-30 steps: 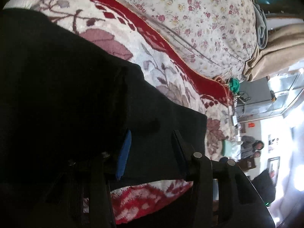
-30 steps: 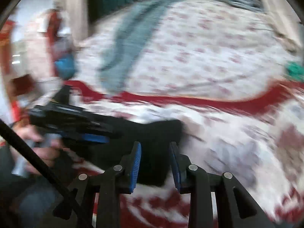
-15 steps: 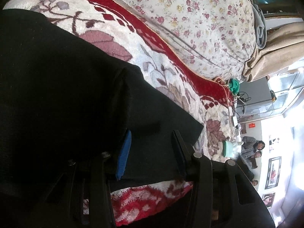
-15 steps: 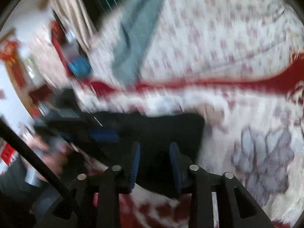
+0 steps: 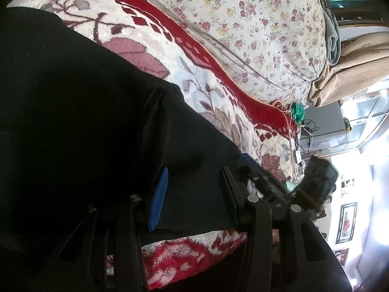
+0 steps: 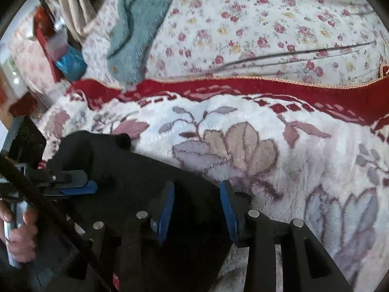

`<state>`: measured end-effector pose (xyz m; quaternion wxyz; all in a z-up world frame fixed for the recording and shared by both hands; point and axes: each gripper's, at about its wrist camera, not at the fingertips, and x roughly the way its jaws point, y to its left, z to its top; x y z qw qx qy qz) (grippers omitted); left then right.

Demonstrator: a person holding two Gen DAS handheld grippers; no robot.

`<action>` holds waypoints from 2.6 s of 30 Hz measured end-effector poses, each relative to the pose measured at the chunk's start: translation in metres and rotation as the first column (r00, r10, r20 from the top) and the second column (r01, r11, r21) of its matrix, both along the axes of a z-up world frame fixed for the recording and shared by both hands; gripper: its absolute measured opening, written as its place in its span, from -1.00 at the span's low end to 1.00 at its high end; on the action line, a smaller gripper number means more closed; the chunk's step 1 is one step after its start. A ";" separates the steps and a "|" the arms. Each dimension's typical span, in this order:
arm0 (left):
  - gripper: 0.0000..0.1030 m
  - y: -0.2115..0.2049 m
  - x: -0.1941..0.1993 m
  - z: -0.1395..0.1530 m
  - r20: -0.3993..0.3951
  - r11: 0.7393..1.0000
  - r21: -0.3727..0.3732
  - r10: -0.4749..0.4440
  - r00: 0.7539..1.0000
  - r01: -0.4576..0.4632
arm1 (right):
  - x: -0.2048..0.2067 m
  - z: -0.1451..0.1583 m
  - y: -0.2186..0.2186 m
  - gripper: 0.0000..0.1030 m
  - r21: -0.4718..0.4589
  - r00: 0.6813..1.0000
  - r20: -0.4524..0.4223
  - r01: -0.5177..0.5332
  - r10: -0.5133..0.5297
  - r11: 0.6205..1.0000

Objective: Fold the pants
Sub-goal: 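Release the pants with the right gripper while the left gripper holds the folded pants, then grasp the black pants corner with the left gripper and lift it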

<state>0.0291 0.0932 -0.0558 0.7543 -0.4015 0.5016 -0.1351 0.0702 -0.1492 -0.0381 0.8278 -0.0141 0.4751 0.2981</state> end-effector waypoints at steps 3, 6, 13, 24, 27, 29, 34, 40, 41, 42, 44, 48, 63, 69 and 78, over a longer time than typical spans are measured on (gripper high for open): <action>-0.16 0.000 -0.001 0.000 0.003 1.000 0.002 -0.001 1.000 0.001 | -0.003 0.025 -0.002 -0.29 0.017 0.996 0.084 0.042 -0.043 0.999; -0.16 0.000 -0.002 0.000 0.003 1.000 0.002 -0.002 1.000 0.002 | 0.004 0.022 -0.015 -0.05 0.151 0.989 0.072 0.114 -0.126 0.982; -0.16 -0.006 -0.002 0.002 0.011 0.999 0.037 -0.021 1.000 0.021 | 0.008 0.007 0.009 -0.02 0.014 0.990 0.021 0.140 -0.140 0.990; -0.16 -0.006 -0.005 0.001 0.033 1.000 0.023 0.005 0.999 -0.005 | -0.001 0.003 -0.034 0.03 0.329 0.997 0.027 0.063 -0.076 0.942; -0.16 -0.006 -0.004 0.002 0.038 1.000 0.027 0.008 0.999 -0.009 | -0.020 0.013 -0.052 0.04 0.412 0.996 0.051 0.046 -0.073 0.910; -0.16 -0.006 -0.004 0.001 0.037 1.000 0.022 0.008 0.999 -0.009 | -0.024 0.003 -0.042 0.04 0.365 0.999 0.011 0.039 -0.046 0.930; -0.16 -0.003 -0.004 0.002 0.037 1.000 -0.013 0.004 0.999 -0.003 | -0.029 -0.019 -0.016 0.24 0.198 1.000 0.009 0.024 -0.026 0.980; -0.15 0.023 -0.036 0.052 0.275 0.993 -0.021 0.119 0.954 -0.118 | -0.036 -0.019 -0.008 0.27 0.154 0.999 0.051 0.000 -0.008 0.988; -0.13 0.039 -0.052 0.064 0.325 0.982 -0.043 0.186 0.927 -0.182 | -0.035 -0.020 -0.008 0.28 0.153 0.998 0.055 0.000 -0.008 0.988; -0.09 0.052 -0.066 0.071 0.357 0.971 -0.077 0.240 0.903 -0.228 | -0.036 -0.020 -0.008 0.28 0.152 0.998 0.060 0.000 -0.009 0.988; 0.18 0.090 -0.101 0.076 0.387 0.929 -0.158 0.370 0.845 -0.335 | -0.040 -0.021 -0.008 0.28 0.143 0.997 0.073 0.001 -0.011 0.990; 0.23 0.171 -0.165 0.050 0.279 0.782 -0.208 0.623 0.731 -0.587 | -0.043 -0.022 -0.004 0.35 0.119 0.995 0.098 -0.006 -0.006 0.993; 0.23 0.223 -0.175 -0.032 0.006 0.601 -0.290 0.780 0.626 -0.745 | -0.048 -0.022 0.004 0.43 0.073 0.991 0.131 -0.019 0.010 0.997; 0.21 0.226 -0.159 -0.032 0.030 0.649 -0.238 0.748 0.663 -0.722 | -0.049 -0.021 0.006 0.43 0.060 0.990 0.141 -0.020 0.012 0.998; -0.81 0.214 -0.149 -0.011 0.111 0.725 -0.040 0.687 0.718 -0.688 | -0.050 -0.020 0.007 0.43 0.059 0.990 0.143 -0.017 0.008 0.998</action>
